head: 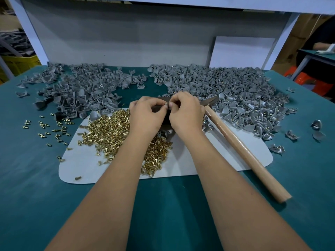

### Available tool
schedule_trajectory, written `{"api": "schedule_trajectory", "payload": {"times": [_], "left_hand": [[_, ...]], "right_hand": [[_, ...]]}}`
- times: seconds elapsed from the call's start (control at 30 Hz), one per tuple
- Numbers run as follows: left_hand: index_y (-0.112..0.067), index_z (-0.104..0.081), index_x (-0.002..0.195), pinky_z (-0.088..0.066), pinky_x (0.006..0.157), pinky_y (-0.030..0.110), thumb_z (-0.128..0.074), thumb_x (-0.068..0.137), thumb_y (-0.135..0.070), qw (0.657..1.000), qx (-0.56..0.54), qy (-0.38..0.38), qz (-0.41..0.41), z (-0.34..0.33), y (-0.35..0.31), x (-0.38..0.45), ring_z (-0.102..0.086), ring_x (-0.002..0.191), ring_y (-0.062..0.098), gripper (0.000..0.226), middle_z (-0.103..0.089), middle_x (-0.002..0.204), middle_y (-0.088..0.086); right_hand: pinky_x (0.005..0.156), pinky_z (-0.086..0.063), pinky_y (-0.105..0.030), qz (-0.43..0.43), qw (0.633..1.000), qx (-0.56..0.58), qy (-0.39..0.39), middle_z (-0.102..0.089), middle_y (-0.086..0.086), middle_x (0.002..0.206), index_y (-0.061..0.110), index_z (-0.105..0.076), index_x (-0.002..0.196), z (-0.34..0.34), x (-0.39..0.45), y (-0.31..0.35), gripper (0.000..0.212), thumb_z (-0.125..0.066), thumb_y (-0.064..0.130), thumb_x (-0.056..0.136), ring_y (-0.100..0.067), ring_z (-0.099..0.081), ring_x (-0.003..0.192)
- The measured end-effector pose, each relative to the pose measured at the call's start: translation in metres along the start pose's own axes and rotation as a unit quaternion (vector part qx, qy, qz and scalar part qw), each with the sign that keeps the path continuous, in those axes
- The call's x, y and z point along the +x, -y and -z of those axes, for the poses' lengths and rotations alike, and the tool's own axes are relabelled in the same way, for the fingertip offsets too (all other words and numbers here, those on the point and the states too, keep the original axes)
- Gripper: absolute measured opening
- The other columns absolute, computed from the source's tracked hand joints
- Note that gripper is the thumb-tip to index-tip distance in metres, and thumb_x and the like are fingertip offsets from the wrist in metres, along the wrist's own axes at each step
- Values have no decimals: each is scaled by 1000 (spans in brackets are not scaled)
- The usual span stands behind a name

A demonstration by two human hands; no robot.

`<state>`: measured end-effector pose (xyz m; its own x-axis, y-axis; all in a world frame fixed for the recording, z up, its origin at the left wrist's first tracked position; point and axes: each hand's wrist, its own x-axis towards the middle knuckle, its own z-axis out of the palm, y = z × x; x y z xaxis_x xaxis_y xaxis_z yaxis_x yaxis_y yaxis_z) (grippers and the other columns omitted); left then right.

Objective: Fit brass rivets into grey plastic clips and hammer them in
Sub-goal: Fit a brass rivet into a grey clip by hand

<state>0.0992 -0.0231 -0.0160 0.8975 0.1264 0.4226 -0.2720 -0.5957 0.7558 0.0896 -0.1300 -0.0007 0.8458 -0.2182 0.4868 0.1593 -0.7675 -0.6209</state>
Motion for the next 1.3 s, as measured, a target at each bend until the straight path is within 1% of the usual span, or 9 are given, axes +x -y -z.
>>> {"api": "schedule_trajectory", "payload": {"times": [0.13,0.23,0.33,0.43,0.57,0.7,0.93,1.17,1.3], "left_hand": [[-33,-72,90,-23,87,22,-66,88,-29,1000,-10,5,2,1,-1,-1,-34,107,16,8,-55,97,-13],[-31,-74,93,-23,88,22,-66,89,-29,1000,-12,14,1,4,-2,-1,-37,111,19,9,-56,99,-12],[-30,-74,94,-28,95,28,-67,89,-27,999,-32,19,11,5,-3,-1,-36,113,19,10,-56,100,-11],[-30,-74,95,-31,100,31,-67,89,-28,999,-38,18,20,5,-4,-2,-36,115,19,9,-57,100,-11],[-31,-74,94,-32,102,35,-66,89,-28,999,-40,14,15,5,-3,-1,-31,104,12,9,-54,96,-13],[-31,-75,94,-30,100,32,-66,89,-28,999,-38,8,4,4,-2,-1,-26,96,5,11,-52,93,-16],[-30,-75,96,-27,92,25,-66,89,-28,1000,-20,18,6,4,-2,-1,-36,116,21,12,-55,98,-12],[-31,-74,97,-25,89,23,-66,89,-28,1000,-23,14,3,3,-1,-3,-31,108,15,11,-54,98,-12],[-32,-73,95,-23,89,23,-67,89,-28,1000,-24,7,-4,2,-2,-3,-28,100,11,10,-49,89,-21]], "right_hand": [[77,-17,-28,13,1000,15,-14,-51,18,87,30,-54,78,-2,-4,-4,18,-59,17,89,-12,-45,99],[81,-24,-30,9,999,44,-7,-54,18,87,29,-56,79,-1,-5,-6,17,-58,17,90,-13,-47,98],[92,-41,-41,-56,984,172,0,-63,8,93,27,-60,84,3,-5,-6,21,-49,13,94,-20,-52,101],[89,-47,-45,-94,966,242,-9,-66,2,91,21,-65,92,6,-6,-6,24,-44,10,96,-18,-58,96],[95,-42,-47,-66,978,197,16,-65,7,95,27,-64,85,6,-5,-6,17,-53,16,91,-21,-55,103],[96,-41,-47,-28,988,155,10,-62,13,90,26,-65,79,6,-4,-5,11,-62,18,85,-16,-54,100],[95,-40,-47,-17,990,137,12,-53,20,78,31,-61,72,6,-2,-5,19,-67,18,84,-16,-54,99],[96,-39,-46,-33,991,127,27,-59,16,87,31,-61,72,6,-1,-4,20,-66,17,85,-18,-54,102],[96,-41,-45,-55,990,125,45,-64,12,91,32,-61,72,7,3,-4,20,-65,19,86,-19,-55,103]]}}
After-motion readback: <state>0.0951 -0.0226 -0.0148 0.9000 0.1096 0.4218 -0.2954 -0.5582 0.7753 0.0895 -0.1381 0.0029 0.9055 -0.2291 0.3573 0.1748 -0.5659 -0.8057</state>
